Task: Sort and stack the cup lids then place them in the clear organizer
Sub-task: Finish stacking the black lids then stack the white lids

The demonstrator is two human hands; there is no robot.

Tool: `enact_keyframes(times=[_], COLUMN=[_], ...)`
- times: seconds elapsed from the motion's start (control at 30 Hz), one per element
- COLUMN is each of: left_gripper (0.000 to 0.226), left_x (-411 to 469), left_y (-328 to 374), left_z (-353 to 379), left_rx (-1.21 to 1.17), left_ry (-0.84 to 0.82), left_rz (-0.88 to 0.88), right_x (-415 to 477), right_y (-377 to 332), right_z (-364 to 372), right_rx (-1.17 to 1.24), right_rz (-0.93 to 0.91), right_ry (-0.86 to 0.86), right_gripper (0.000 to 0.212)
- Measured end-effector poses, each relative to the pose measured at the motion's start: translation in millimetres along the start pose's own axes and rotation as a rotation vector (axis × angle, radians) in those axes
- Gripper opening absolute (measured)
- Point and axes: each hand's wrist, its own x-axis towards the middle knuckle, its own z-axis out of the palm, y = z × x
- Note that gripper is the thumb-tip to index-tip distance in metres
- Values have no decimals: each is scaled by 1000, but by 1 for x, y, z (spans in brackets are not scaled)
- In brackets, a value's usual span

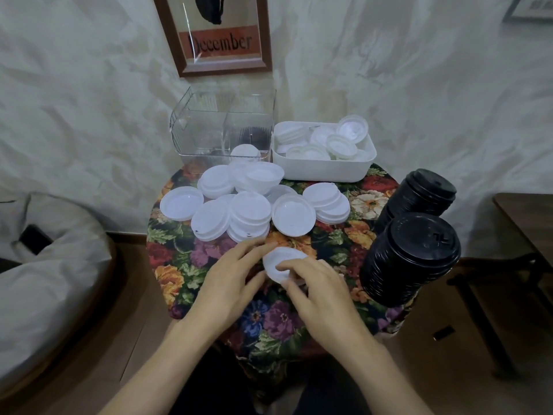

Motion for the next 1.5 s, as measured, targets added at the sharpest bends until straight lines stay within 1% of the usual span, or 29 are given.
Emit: enact_keyframes(times=[0.1, 0.17, 0.27, 0.3, 0.33, 0.4, 0.43, 0.47, 0.53, 0.7, 0.77, 0.83, 0.87, 0.93, 1.03, 1.1, 1.2, 1.23, 1.3, 1.33, 1.37, 1.47, 1.5], left_gripper=[25, 20, 18, 18, 21, 33, 38, 39, 37, 39, 38, 35, 34, 32, 30, 30, 35, 39, 49, 51, 50, 42, 42], left_x=[-2, -2, -3, -3, -3, -2, -1, -1, -2, 2, 4, 4, 4, 6, 7, 7, 3, 1, -2, -3, -4, -6, -6], left_y=[1, 2, 4, 4, 3, -1, -4, -7, -12, -16, -18, -17, -15, -10, -1, 3, 1, 0, -6, -9, -11, -11, -11], left_z=[-9, -17, -26, -28, -29, -31, -31, -31, -31, -37, -38, -38, -38, -36, -30, -27, -27, -29, -31, -32, -33, -38, -40], left_rx=[-204, -280, -368, -425, -493, -584, -581, -560, -520, -511, -529, -538, -537, -557, -623, -603, -521, -490, -437, -420, -410, -411, -420], left_ry=[20, 34, 30, 46, 64, 77, 69, 54, 21, -44, -44, -45, -41, -26, -57, -78, -60, -56, -78, -100, -121, -124, -126], left_rz=[-54, -83, -155, -195, -245, -356, -394, -410, -418, -451, -460, -461, -461, -468, -474, -443, -396, -401, -419, -417, -412, -406, -413], right_x=[7, 14, 27, 32, 38, 48, 52, 54, 57, 54, 48, 41, 38, 35, 33, 30, 26, 25, 24, 24, 23, 20, 19], right_y=[0, -3, 0, 5, 9, 17, 20, 21, 23, 25, 23, 17, 13, 5, 0, 0, 2, 3, 5, 6, 8, 11, 12], right_z=[-3, -3, 4, 6, 7, 8, 9, 11, 15, 18, 15, 10, 6, 0, -5, -5, -5, -4, -1, 1, 2, 1, 1], right_rx=[197, 260, 294, 267, 194, -58, -158, -206, -210, -188, -82, 175, 332, 581, 798, 838, 839, 838, 829, 820, 811, 789, 788], right_rz=[-27, -32, -4, 17, 38, 92, 108, 101, 64, 29, 23, 94, 148, 212, 283, 292, 285, 292, 309, 323, 338, 377, 374], right_ry=[6, 22, 150, 182, 175, 52, -1, -24, -6, 96, 179, 251, 255, 257, 221, 178, 118, 97, 61, 47, 34, -26, -50], right_gripper=[26, 25, 28, 31, 34, 41, 45, 47, 45, 28, 22, 15, 10, 9, 7, 13, 33, 36, 27, 22, 21, 35, 36])
